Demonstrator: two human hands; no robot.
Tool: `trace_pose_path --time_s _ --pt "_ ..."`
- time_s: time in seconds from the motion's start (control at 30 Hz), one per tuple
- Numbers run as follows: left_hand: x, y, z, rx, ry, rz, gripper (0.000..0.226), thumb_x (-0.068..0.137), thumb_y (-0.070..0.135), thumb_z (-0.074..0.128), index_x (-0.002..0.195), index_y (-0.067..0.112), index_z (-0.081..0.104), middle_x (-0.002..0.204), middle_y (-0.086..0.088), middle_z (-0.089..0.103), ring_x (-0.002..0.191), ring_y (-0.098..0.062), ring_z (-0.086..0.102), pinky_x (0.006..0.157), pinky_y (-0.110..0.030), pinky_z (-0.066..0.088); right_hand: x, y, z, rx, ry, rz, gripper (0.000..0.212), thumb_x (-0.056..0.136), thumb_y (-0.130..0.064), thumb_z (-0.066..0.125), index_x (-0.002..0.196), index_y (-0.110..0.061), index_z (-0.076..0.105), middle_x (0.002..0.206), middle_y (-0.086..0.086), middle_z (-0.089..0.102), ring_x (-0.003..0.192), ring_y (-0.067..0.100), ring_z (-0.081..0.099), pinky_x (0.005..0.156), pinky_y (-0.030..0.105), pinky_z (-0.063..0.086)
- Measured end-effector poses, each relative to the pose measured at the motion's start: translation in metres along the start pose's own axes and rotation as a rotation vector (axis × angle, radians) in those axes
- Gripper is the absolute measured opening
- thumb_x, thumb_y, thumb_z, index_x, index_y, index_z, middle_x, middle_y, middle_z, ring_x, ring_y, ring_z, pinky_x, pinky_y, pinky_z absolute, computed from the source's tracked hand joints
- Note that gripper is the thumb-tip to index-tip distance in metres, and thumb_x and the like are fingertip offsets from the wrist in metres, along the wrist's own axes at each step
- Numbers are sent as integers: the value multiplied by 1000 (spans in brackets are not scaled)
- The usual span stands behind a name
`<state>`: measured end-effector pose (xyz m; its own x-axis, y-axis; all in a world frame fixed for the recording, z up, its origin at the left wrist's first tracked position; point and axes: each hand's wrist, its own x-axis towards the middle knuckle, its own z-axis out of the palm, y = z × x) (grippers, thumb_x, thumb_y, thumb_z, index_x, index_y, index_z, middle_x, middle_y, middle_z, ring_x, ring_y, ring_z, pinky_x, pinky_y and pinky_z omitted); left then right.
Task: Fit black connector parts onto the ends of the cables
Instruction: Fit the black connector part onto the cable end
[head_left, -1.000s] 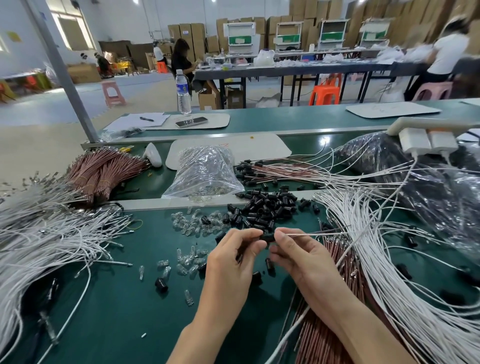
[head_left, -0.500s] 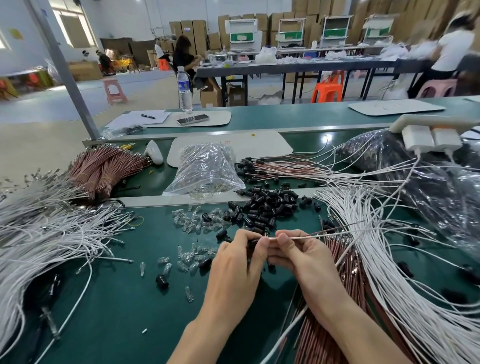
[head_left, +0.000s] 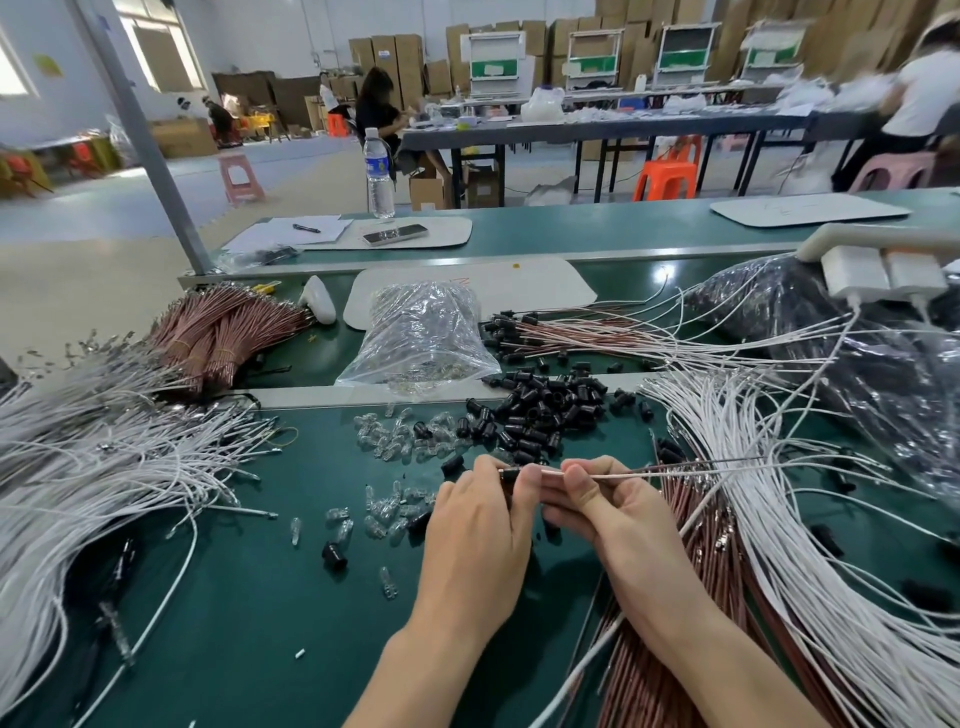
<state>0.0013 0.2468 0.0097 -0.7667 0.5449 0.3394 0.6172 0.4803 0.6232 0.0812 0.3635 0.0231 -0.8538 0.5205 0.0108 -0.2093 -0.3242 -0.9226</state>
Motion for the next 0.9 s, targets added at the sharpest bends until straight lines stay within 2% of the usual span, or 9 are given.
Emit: trace_pose_path --time_s 0.17,0.33,0.5,0.73,0.9 --pt "-1 1 0 -26 -62 -28 48 94 64 5 84 29 37 82 12 50 84 -4 42 77 -31 29 0 1 -1 -11 -38 13 30 92 -25 58 105 2 59 105 12 78 102 25 74 80 22 58" --pt "-1 2 0 -55 -67 -51 51 92 67 5 87 30 39 83 13 53 88 -4 43 82 -34 35 1 1 -1 -12 -44 25 30 92 -25 58 105 2 59 107 13 77 104 25 74 81 23 58" --pt "1 1 1 -69 22 -52 52 93 69 8 89 32 45 82 16 57 100 16 36 82 -32 35 0 1 1 -33 -42 10 33 91 -26 60 106 2 60 106 13 77 103 25 74 80 23 58" --pt "1 2 1 -24 9 -42 52 94 64 6 82 28 42 77 12 53 100 12 37 81 -31 31 0 -1 1 -37 -51 -2 29 92 -26 60 105 0 60 105 12 78 103 25 74 78 22 58" --pt "1 3 -1 -51 -16 -39 55 92 63 5 80 24 41 73 7 52 100 11 35 85 -33 35 0 -1 0 -8 -76 16 28 93 -24 60 106 1 59 107 13 77 104 26 74 78 23 59"
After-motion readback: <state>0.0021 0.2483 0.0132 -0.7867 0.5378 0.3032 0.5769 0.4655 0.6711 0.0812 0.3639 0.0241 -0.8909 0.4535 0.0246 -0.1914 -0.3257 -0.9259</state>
